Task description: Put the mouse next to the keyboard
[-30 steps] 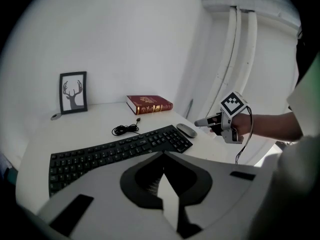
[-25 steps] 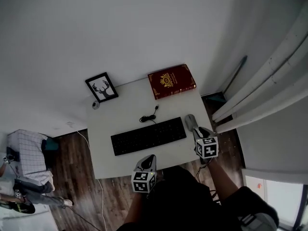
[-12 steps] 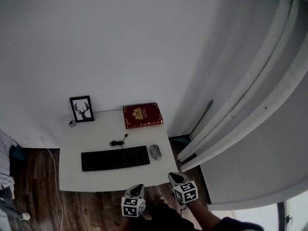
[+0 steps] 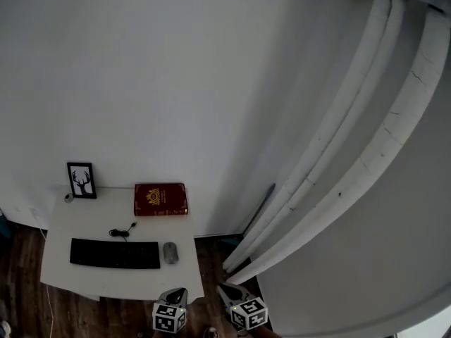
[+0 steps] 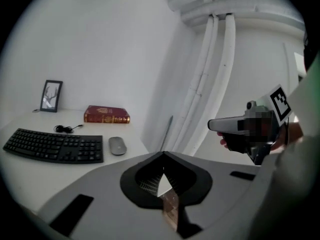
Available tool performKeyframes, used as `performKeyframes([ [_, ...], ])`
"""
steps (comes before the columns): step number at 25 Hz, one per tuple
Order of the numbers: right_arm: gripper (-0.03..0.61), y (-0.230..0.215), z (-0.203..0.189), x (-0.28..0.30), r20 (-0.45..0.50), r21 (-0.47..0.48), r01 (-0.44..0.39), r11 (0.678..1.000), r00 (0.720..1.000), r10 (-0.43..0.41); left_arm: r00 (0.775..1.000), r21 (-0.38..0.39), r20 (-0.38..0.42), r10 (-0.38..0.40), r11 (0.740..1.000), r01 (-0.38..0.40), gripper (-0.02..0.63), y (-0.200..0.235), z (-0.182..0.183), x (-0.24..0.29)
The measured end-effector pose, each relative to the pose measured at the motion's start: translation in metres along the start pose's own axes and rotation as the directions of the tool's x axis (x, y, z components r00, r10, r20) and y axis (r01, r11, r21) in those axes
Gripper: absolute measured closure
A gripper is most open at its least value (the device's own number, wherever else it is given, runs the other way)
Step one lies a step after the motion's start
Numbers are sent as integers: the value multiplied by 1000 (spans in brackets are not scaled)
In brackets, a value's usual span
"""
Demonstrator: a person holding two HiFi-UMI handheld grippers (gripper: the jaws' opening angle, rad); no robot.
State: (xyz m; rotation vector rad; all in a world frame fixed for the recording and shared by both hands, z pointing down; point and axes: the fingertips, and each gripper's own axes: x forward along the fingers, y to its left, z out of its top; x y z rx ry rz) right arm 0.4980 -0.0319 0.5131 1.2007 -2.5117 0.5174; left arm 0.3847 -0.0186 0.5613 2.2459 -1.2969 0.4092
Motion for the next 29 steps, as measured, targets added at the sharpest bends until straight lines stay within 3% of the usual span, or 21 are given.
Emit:
performKeyframes([
  [4, 558, -26, 0, -27, 41, -42, 0, 999, 999, 2, 994, 60, 81, -78, 995, 74, 611, -69, 23, 28],
  [8, 558, -32, 4, -38, 83, -72, -18, 997, 996, 24, 985, 104, 84, -148, 985, 139, 611, -108, 32, 34],
  [17, 558, -16, -3, -44, 113, -59, -71, 996, 991, 77, 995, 84, 65, -77, 994, 72, 611, -107, 22, 22],
  [29, 558, -31, 1, -34, 101, -57, -82, 995, 991, 88, 996, 86, 71, -62, 995, 56, 611, -100, 24, 27],
])
